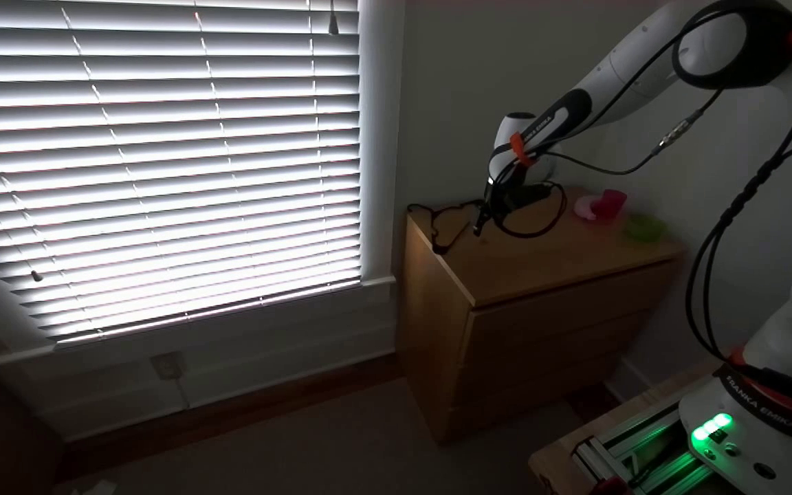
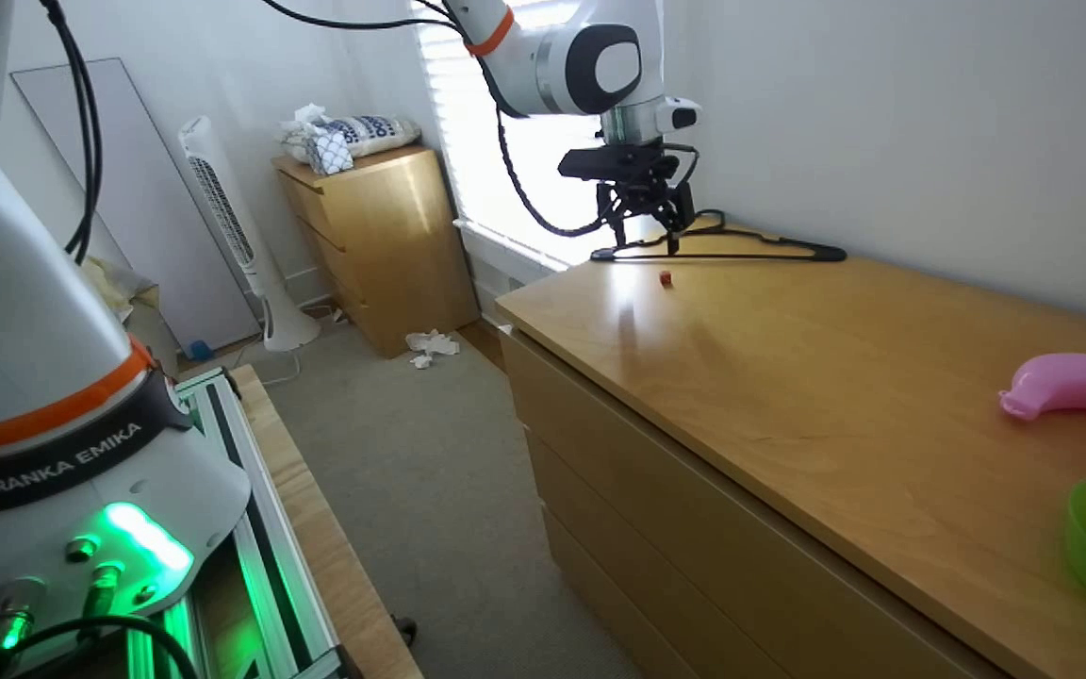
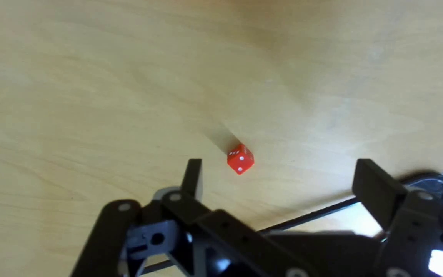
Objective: Move the orange object to the right side of the countertop.
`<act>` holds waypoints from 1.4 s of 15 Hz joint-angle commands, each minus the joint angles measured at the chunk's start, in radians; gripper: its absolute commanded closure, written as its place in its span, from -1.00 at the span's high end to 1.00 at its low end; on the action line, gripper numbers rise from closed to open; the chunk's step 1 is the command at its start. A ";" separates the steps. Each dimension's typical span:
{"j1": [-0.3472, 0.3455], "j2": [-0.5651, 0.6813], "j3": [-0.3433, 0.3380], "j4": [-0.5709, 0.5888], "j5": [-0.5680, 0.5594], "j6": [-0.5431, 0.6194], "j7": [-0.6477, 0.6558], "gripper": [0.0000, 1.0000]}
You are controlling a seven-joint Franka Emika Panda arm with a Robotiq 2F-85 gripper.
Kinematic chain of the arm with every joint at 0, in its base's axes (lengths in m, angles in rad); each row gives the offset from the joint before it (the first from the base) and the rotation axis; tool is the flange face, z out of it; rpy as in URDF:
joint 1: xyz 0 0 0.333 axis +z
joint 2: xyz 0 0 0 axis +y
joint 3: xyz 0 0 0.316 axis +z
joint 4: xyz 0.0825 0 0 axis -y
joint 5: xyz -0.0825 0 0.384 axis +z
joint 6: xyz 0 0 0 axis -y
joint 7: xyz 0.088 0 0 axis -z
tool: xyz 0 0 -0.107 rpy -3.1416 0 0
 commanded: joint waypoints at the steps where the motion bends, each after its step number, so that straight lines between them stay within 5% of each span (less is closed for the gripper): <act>1: -0.016 0.091 0.021 0.091 0.023 -0.012 0.025 1.00; 10: 0.002 0.199 -0.007 0.205 0.009 -0.074 0.092 1.00; 11: 0.000 0.206 -0.005 0.214 0.011 -0.080 0.092 0.59; 21: 0.009 0.211 -0.017 0.260 0.001 -0.152 0.121 -0.92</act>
